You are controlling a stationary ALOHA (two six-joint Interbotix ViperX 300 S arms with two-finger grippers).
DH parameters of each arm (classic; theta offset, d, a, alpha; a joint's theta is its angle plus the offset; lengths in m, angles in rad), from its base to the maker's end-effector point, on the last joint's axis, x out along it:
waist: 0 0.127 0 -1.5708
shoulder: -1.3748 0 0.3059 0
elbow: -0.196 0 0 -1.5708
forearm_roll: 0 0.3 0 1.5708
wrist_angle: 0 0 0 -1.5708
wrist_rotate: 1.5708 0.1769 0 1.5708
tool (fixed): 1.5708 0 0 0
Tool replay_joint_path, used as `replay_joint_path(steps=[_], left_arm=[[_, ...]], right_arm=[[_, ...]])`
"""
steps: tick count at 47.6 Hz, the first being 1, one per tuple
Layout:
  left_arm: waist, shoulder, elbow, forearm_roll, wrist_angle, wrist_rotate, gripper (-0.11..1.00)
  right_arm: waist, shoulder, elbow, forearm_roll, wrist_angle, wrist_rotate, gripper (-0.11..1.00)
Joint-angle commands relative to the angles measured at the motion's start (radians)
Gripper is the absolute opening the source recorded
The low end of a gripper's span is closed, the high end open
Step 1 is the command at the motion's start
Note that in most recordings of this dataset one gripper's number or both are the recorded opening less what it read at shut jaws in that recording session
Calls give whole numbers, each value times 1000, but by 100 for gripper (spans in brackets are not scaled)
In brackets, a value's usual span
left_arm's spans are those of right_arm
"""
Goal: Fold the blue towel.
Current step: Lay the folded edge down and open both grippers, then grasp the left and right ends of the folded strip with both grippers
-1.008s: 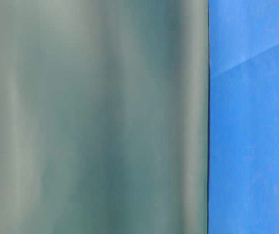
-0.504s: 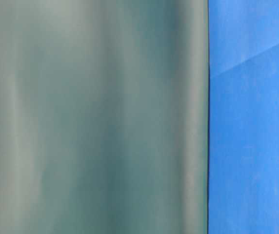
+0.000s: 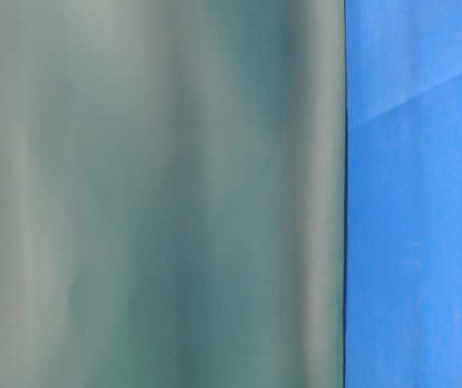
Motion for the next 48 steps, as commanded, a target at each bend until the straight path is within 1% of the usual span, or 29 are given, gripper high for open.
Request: replay_joint_path(steps=[1, 5, 9, 11, 14, 16, 18, 21, 23, 25, 27, 35, 39, 44, 48], left_arm=[[8, 34, -15, 0, -8, 0, 80], [9, 72, -20, 0, -8, -2, 78], [8, 94, -21, 0, -6, -8, 73], [8, 92, -21, 0, -3, -9, 67], [8, 89, -18, 0, -3, -9, 53], [8, 87, -15, 0, -2, -8, 42], [8, 87, -14, 0, -2, -8, 29], [8, 86, -12, 0, -2, -8, 13], [8, 84, -12, 0, 0, -8, 6], [8, 84, -14, 0, -2, -8, 5], [8, 83, -17, 0, 0, -6, 5], [8, 63, -18, 0, 2, 2, 5], [8, 31, -21, 0, 26, 2, 5], [8, -41, -32, 0, 97, -5, 5], [8, -135, -52, 0, 187, -9, 5]], right_arm=[[-3, 32, -23, 2, -18, 0, 89], [-3, 67, -34, 2, -21, 0, 89], [-3, 81, -40, 3, -20, 0, 88], [-3, 80, -41, 2, -20, 0, 87], [-2, 80, -40, 2, -17, -2, 85], [-2, 78, -40, 2, -15, -3, 79], [-2, 78, -38, 2, -14, -3, 71], [0, 75, -37, 2, -12, -3, 54], [0, 72, -37, 0, -9, -3, 42], [0, 67, -35, 0, -6, -3, 30], [0, 63, -34, 0, -3, -3, 24], [0, 25, -31, 0, 8, -3, 24], [0, -11, -31, 0, 21, -3, 24], [0, -77, -29, 0, 57, -5, 24], [-2, -149, -29, -2, 98, -6, 24]])
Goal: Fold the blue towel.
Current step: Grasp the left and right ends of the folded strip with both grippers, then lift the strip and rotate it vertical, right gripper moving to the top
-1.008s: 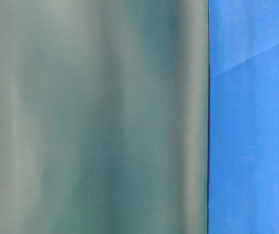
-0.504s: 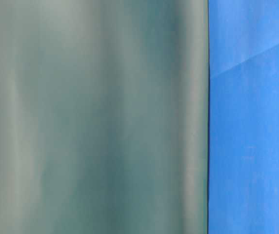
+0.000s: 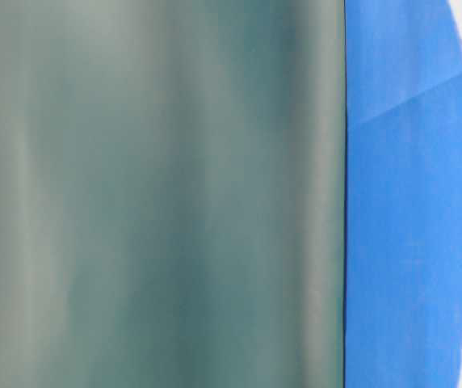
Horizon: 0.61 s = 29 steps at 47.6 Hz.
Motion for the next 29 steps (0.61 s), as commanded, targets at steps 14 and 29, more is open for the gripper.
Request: replay_joint_path(steps=[14, 29], left_arm=[[-25, -342, -52, 0, 164, -6, 5], [-54, -359, -60, 0, 149, -11, 5]], right_arm=[[-3, -288, -8, -15, 129, -3, 24], [-8, -327, -29, -40, 146, -3, 24]])
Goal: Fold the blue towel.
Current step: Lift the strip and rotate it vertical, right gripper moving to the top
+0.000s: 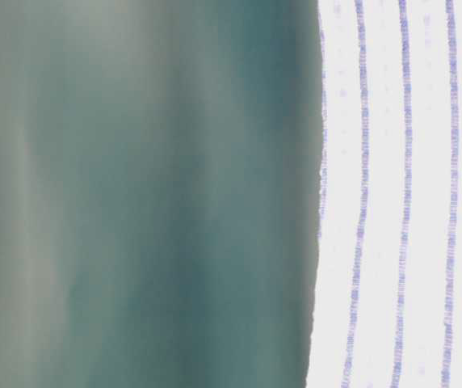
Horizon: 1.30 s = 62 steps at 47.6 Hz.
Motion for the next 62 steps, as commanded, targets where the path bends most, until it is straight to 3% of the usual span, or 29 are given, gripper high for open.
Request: replay_joint_path(steps=[1, 13, 37, 62], left_arm=[[-6, 17, -31, -2, -23, -2, 5], [-38, 147, -114, -2, -126, -2, 5], [-95, 462, -448, -2, -143, 0, 5], [-100, 721, -706, 3, -281, 21, 5]], right_arm=[[-8, 6, -32, -11, -3, -2, 24], [-112, 61, -109, -28, 12, -34, 24], [-357, 285, -342, -28, 52, -222, 24], [-442, 462, -548, -28, 52, -319, 24]])
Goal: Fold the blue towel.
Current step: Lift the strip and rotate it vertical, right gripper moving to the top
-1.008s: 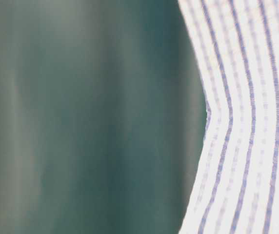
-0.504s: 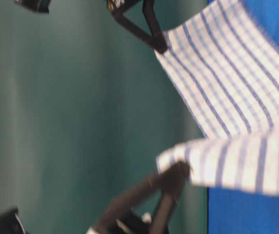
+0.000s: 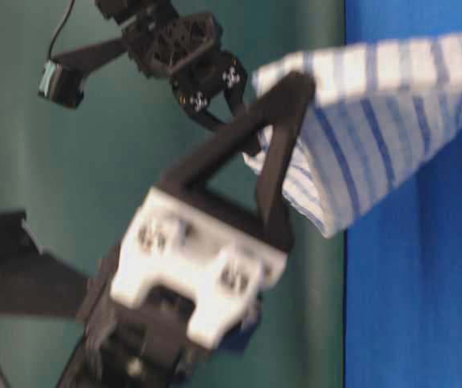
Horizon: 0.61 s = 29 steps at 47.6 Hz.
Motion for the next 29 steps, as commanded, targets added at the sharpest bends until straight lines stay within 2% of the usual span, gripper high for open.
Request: replay_joint_path(steps=[1, 8, 14, 23, 29], left_arm=[[-2, 8, -60, 3, -28, 2, 5], [-2, 51, -95, 5, -67, 5, 5], [-2, 72, -104, 5, -104, 34, 5], [-2, 81, -77, 5, -167, 46, 5], [5, 95, -25, 0, -252, 46, 5]], right_arm=[[-15, 3, -48, -2, -3, -6, 24], [-37, 9, -55, -2, -3, -8, 24], [-46, 9, -52, -2, -3, -8, 24], [-46, 29, -51, -2, 14, -17, 24], [-46, 71, -55, -2, 14, -26, 24]])
